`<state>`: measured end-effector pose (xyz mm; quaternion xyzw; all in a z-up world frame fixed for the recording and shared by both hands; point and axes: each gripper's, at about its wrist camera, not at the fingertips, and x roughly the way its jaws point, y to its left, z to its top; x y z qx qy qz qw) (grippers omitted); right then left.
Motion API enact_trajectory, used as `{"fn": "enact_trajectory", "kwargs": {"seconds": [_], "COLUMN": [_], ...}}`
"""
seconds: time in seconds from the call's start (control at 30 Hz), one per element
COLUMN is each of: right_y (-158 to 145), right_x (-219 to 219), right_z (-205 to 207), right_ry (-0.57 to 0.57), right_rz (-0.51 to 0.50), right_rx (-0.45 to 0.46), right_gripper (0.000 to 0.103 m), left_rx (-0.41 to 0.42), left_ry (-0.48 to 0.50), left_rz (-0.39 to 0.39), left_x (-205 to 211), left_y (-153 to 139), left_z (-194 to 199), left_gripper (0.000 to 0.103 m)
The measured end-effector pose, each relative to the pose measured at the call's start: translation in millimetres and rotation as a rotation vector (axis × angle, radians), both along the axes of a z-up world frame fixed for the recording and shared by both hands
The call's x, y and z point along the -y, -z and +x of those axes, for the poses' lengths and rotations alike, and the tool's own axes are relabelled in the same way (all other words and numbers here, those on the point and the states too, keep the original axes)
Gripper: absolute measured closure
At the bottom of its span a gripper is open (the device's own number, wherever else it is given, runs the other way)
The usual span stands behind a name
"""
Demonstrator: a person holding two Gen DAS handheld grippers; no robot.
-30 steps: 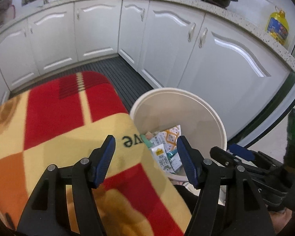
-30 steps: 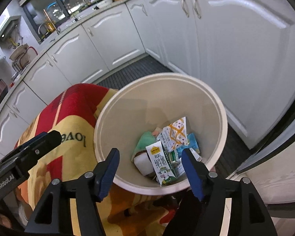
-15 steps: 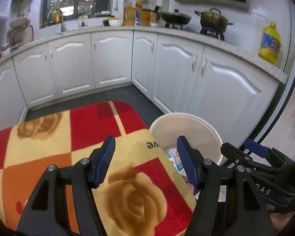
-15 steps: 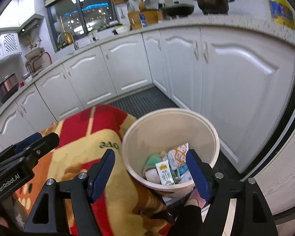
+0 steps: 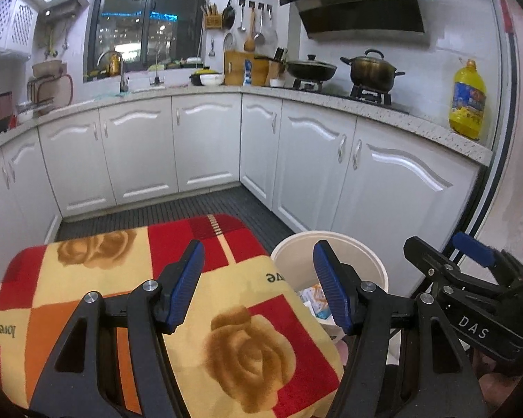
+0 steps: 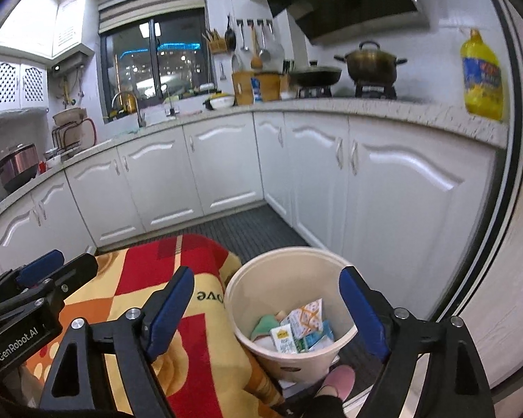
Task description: Collect trash
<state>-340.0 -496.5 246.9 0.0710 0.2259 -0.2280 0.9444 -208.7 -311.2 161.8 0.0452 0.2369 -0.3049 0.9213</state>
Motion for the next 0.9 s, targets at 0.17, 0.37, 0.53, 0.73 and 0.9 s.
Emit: {"fn": "enact_trajectory", "kwargs": {"seconds": [0.17, 0.37, 0.53, 0.73, 0.9], "right_y": [-8.0, -10.4, -12.3, -12.1, -12.2], "right_x": [-7.4, -11.6, -15.1, -17.5, -17.1], "right_z": [-11.4, -15.9, -18.2, -17.6, -16.6], "right_ry": [0.010, 0.015, 0.012, 0.010, 0.010], "right_rz": [-0.044, -0.052, -0.063, -0.071, -0.069], "right_rx": [0.032, 0.051, 0.062, 0.061, 0.059], "right_gripper": [0.014, 0.013, 0.012, 0.012, 0.012], "left_rx": [0.019, 0.032, 0.035, 0.048, 0.051], "left_ry": [0.005, 0.023, 0.036, 0.046, 0.046], "left_rz": [-0.038, -0.067, -0.073, -0.070, -0.070], "left_x": [-7.2, -10.9, -11.4, -11.7, -11.9], "left_y": [-6.4, -9.8, -9.3, -8.5, -8.6], "left_z": [-5.4, -7.7, -9.6, -12.7, -12.8], "left_gripper": [0.039, 0.039, 0.039, 0.039, 0.039]}}
